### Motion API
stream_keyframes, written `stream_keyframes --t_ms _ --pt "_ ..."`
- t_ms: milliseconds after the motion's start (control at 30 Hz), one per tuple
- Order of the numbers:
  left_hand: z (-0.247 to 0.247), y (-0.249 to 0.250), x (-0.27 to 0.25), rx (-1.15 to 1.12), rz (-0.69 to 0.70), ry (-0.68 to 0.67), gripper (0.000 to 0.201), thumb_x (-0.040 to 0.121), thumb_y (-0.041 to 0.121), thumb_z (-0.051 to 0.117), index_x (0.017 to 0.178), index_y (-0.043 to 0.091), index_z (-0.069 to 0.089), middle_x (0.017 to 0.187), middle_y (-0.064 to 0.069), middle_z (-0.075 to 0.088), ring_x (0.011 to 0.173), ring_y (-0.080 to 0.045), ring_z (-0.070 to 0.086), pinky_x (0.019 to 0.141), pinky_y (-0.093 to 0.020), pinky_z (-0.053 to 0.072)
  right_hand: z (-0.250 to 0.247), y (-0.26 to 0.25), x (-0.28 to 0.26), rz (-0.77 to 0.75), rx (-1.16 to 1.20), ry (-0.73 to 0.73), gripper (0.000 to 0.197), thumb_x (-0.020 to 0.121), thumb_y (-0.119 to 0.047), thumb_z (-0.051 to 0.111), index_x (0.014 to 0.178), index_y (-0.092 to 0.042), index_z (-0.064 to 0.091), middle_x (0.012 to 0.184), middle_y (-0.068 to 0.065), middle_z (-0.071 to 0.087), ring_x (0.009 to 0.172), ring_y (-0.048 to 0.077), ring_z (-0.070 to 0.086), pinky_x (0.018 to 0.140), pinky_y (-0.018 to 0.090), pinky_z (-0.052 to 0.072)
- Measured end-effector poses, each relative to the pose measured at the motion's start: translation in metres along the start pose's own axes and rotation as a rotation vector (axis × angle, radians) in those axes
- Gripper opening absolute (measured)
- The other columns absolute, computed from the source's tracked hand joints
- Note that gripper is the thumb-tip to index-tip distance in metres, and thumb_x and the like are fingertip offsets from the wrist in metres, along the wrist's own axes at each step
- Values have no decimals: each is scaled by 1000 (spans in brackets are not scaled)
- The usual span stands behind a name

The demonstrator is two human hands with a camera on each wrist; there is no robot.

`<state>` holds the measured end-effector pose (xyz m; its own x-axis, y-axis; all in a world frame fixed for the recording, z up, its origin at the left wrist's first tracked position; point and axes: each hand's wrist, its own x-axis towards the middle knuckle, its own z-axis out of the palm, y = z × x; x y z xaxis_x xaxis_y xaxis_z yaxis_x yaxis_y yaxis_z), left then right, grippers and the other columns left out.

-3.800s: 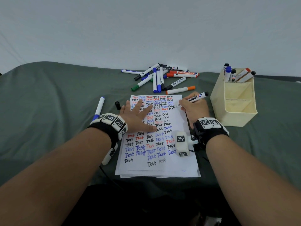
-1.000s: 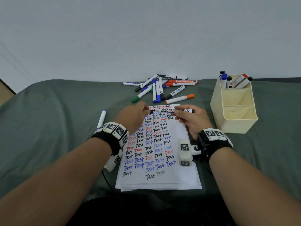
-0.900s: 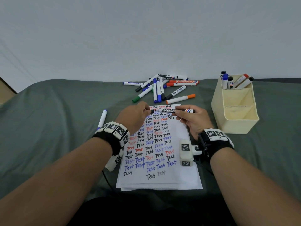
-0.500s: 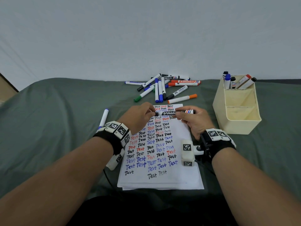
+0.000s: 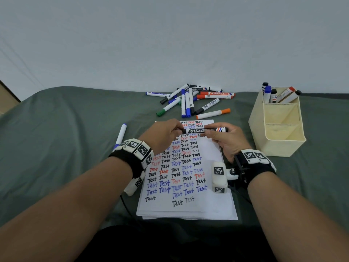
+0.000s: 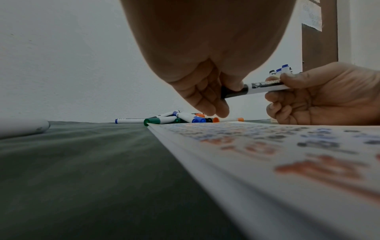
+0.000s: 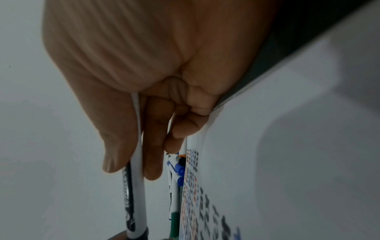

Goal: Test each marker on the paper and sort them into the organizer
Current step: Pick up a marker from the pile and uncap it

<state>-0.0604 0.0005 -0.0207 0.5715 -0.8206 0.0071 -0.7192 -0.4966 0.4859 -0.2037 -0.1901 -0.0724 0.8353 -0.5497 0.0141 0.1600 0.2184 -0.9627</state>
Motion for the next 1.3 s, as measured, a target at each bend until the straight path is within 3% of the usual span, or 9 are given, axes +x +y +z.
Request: stream_keyframes --t_ms 267,467,633,767,833,900,1000,1167,1300 --pt "-1 6 1 -5 -38 -58 18 105 23 48 120 20 59 106 0 67 90 -14 62 75 -27 49 0 1 1 31 -38 -29 51 47 -33 98 92 -16 81 97 19 77 94 34 76 77 34 61" --pt "-2 7 1 14 -47 -62 20 106 20 46 122 17 57 104 -1 66 76 -5 54 61 -19 39 3 -3 -1 32 -89 -27 34 56 -22 93 88 -21 82 95 14 78 92 31 76 78 36 62" --pt "-1 5 1 4 -46 -55 17 106 20 46 119 19 58 102 0 67 76 -4 55 61 -19 39 5 -3 -1 41 -105 -24 36 54 -23 94 88 -20 82 97 14 78 95 31 76 86 41 61" --pt "2 0 2 0 -22 -24 14 104 28 50 117 27 57 106 4 69 84 -4 59 65 -20 42 4 -3 -1 40 -140 5 30 61 -24 95 87 -24 81 95 11 79 91 27 76 77 32 59" --pt "4 -4 2 25 13 -28 28 101 43 52 126 31 52 118 6 67 92 -4 60 73 -22 45 4 -2 0 32 -92 43 21 67 -16 92 84 -21 81 88 15 78 86 29 76 79 33 55" --pt "8 -11 3 87 5 -61 66 90 66 56 144 31 40 143 5 54 122 -13 54 96 -33 47 5 -2 0 29 -10 105 15 66 -11 87 76 -19 80 77 14 75 77 27 73 75 34 50" --pt "14 -19 5 297 -68 -203 109 73 90 49 159 32 14 167 1 15 153 -25 15 122 -49 21 6 -3 1 14 12 147 20 73 0 83 71 -19 77 70 9 72 69 23 70 66 29 47" --pt "23 -25 10 393 -140 -361 117 65 98 42 158 42 -2 168 3 -10 155 -26 -9 121 -62 4 11 -10 0 33 37 217 23 81 9 76 83 -11 66 69 11 72 69 24 66 60 26 49" --pt "24 -29 12 377 -152 -380 117 63 100 39 157 45 -5 167 6 -15 154 -25 -14 118 -67 1 16 -27 -3 18 -77 200 23 75 0 85 77 -20 75 83 12 75 76 23 68 65 33 53"
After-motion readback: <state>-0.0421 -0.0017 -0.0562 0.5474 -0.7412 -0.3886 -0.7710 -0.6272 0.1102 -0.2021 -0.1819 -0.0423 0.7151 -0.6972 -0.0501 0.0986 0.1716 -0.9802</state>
